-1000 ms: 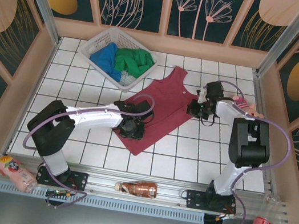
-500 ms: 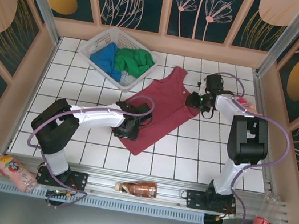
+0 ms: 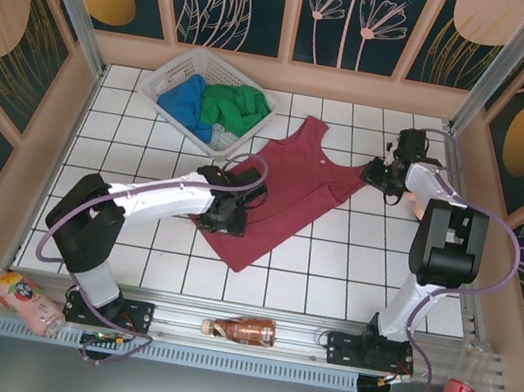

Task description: Fold and stack the tank tops

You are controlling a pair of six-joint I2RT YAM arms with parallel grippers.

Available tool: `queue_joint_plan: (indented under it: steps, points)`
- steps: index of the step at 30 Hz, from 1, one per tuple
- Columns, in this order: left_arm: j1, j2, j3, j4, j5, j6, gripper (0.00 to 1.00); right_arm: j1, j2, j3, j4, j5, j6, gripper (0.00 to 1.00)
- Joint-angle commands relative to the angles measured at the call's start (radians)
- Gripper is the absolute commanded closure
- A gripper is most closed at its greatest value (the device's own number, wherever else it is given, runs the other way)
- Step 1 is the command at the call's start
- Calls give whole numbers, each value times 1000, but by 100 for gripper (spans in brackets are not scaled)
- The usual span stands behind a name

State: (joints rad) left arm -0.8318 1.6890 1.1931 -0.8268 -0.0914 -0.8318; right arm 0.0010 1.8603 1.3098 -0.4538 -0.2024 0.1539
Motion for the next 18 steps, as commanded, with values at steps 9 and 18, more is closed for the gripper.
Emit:
queue_joint_plan:
  steps: [9, 18]
  points:
    - [-55, 48, 54, 218, 201, -46, 39, -31, 174, 151, -31, 47, 4, 56]
    - [-69, 58, -87, 322, 231, -57, 39, -50, 241, 173, 18, -55, -1, 60]
